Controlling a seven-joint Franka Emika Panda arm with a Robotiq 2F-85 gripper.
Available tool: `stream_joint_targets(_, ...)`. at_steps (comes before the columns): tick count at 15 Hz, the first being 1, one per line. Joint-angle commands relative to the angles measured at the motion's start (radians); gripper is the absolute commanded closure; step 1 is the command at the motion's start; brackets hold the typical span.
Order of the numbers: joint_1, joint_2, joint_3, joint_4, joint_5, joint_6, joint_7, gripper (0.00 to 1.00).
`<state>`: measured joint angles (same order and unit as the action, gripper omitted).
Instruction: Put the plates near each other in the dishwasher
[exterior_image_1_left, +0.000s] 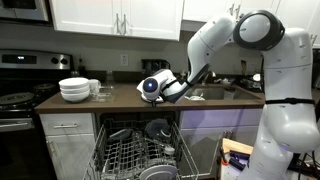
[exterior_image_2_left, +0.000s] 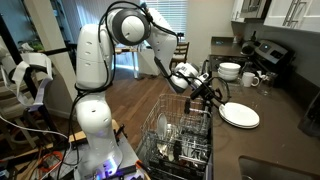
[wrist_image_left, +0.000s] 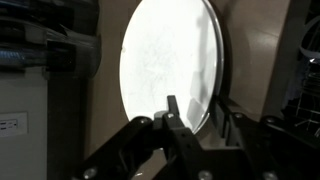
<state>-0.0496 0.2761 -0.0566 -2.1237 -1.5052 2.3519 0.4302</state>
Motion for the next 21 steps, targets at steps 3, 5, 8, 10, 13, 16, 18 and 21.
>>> stream_joint_targets(3, -0.005, 0.034, -0.002, 0.023, -0.035, -0.017, 0.018, 0.88)
stream_joint_targets(5, -0.005, 0.036, -0.002, 0.025, -0.031, -0.016, 0.017, 0.88)
stream_joint_targets(8, -0.006, 0.032, -0.001, 0.024, -0.024, -0.015, 0.012, 0.97)
stream_joint_targets(10, -0.004, 0.027, 0.0, 0.025, -0.014, -0.024, 0.006, 0.98)
stream_joint_targets(13, 0.001, 0.015, 0.004, 0.029, 0.004, -0.05, -0.007, 0.97)
stream_joint_targets(16, 0.004, -0.006, 0.014, 0.021, 0.03, -0.057, -0.025, 0.97)
stream_joint_targets(18, 0.005, -0.029, 0.023, 0.01, 0.05, -0.05, -0.034, 0.97)
stream_joint_targets(21, 0.012, -0.064, 0.036, -0.003, 0.073, -0.046, -0.031, 0.97)
